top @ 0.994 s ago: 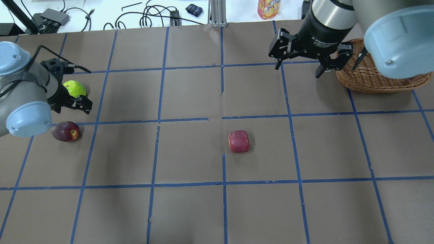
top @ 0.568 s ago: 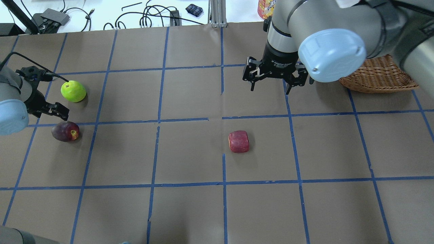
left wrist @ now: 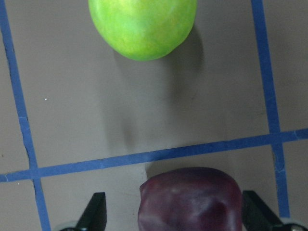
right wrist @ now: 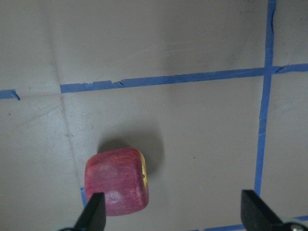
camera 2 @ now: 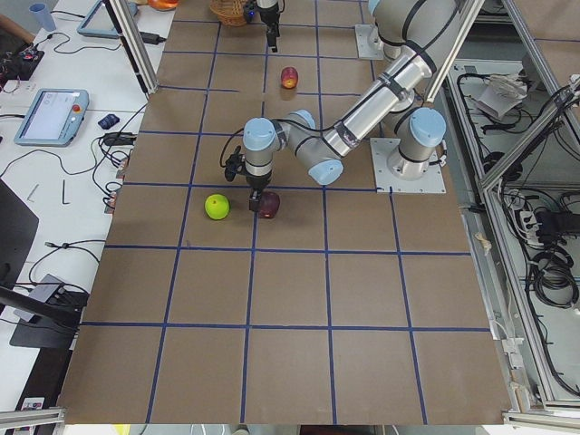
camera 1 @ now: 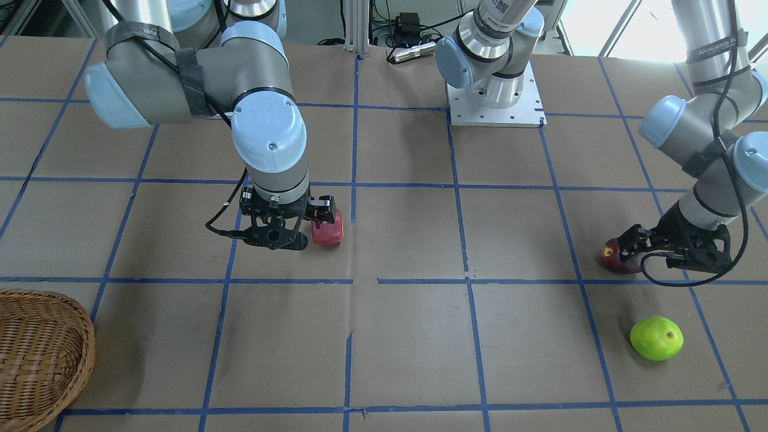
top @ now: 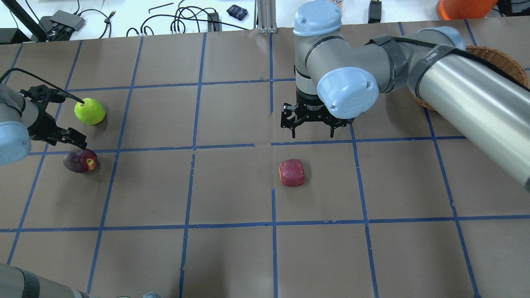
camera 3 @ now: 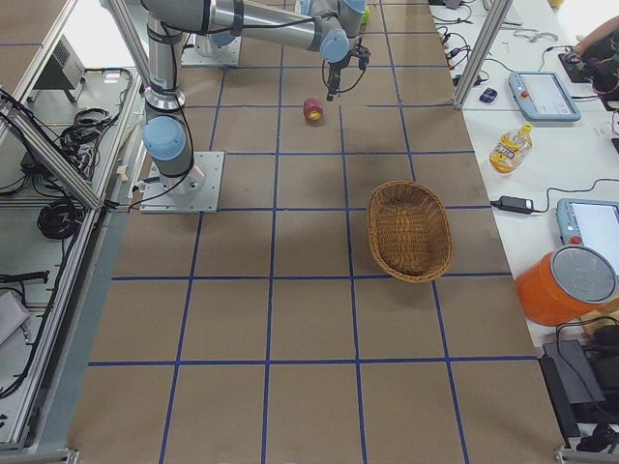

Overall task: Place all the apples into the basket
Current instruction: 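Grasp the dark purple apple with left gripper while right grasps red apple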

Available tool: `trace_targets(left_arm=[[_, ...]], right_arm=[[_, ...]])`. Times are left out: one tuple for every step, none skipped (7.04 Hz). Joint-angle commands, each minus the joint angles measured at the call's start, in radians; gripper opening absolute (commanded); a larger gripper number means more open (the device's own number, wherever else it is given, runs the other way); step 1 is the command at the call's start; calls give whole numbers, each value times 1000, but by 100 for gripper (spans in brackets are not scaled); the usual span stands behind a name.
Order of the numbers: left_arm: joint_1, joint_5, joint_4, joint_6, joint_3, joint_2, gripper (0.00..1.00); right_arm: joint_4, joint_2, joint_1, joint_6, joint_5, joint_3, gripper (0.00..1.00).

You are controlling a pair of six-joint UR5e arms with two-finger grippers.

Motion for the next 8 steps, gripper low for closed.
trace_targets(left_arm=[[1,9,-72,-139,0,14,100],[1,6,-70,-305,-24,16,100],[1,5,-69,-378,-29,20,100],[7,6,-48,-385,-28,-7,100],[48,6,-22,-384,-31,-17,100],[69,2,-15,-379,-31,-35,100],[68,-4,-14,-385,-31,-40,100],[67,-8,-15,-388,-31,-41,100]], right_arm=[[-122,32,21,10,56,23,100],[-216,82,36,8,58,69,100],[-269,93,62,-4,54,121,100],[-265,101,71,-6,26,150,100],[-280,107,71,-45,32,169,100],[-274,112,71,-97,35,180,100],[-280,103,65,-105,50,201,98],[-282,101,71,-102,55,210,31]])
